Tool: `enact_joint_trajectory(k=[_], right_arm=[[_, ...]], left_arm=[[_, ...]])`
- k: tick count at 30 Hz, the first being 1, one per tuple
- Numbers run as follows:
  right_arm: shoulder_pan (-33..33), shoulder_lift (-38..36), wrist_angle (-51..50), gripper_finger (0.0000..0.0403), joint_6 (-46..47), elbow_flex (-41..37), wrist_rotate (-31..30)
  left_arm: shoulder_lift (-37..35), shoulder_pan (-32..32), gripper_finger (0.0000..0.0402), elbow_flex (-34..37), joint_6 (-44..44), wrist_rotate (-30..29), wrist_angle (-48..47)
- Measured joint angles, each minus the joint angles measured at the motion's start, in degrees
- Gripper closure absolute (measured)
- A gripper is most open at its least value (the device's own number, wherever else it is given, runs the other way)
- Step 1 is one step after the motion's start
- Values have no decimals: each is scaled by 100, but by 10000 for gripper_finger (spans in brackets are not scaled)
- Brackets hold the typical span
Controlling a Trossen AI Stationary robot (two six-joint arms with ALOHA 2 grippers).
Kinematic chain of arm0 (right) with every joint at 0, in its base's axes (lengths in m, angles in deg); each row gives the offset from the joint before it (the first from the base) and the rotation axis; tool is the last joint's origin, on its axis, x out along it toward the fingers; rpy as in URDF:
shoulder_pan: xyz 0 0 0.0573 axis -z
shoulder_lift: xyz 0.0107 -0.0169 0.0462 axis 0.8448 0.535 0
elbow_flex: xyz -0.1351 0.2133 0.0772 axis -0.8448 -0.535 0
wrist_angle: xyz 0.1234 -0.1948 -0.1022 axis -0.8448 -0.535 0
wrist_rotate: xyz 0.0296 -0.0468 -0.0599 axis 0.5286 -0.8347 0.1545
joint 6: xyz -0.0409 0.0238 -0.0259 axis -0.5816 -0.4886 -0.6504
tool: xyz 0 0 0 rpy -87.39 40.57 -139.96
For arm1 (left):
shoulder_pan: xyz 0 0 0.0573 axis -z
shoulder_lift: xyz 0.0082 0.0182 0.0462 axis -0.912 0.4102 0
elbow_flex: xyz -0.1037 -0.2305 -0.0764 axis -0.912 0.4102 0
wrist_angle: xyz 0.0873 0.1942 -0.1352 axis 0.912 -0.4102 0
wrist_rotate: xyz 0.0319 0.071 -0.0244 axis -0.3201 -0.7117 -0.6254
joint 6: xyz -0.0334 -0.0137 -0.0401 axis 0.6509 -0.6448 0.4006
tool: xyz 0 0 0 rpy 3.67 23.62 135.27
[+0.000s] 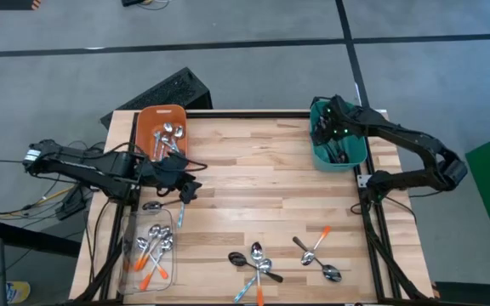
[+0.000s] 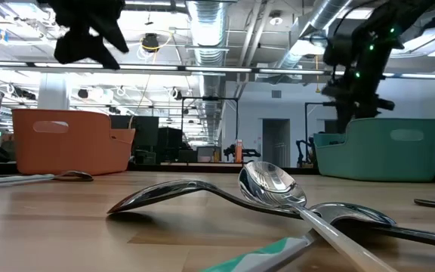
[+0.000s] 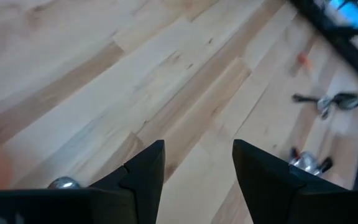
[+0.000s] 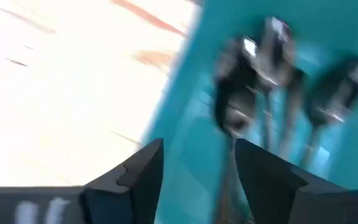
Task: Sort silverware by color (type)
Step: Put the white blue spoon into the orange bin
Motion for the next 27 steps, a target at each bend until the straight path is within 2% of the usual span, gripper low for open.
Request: enact_joint_trajectory(k=[8,13,19,27], right_arm=[[-696,-654,1293,182,551,4,394],[-1216,-865,2178,194,932,4,693],[-1969,-722,2529,208,1111,6,694],[-2474,-320,2713,221,1267,4,630]], left_arm=[[804,-194,225,0,-161,417,-50],[1288,-318,225,0,205,843,-245],[1764,-411,225,0,1204,1447,-1287],[2540,-420,229,0,1071,1719,-1435]])
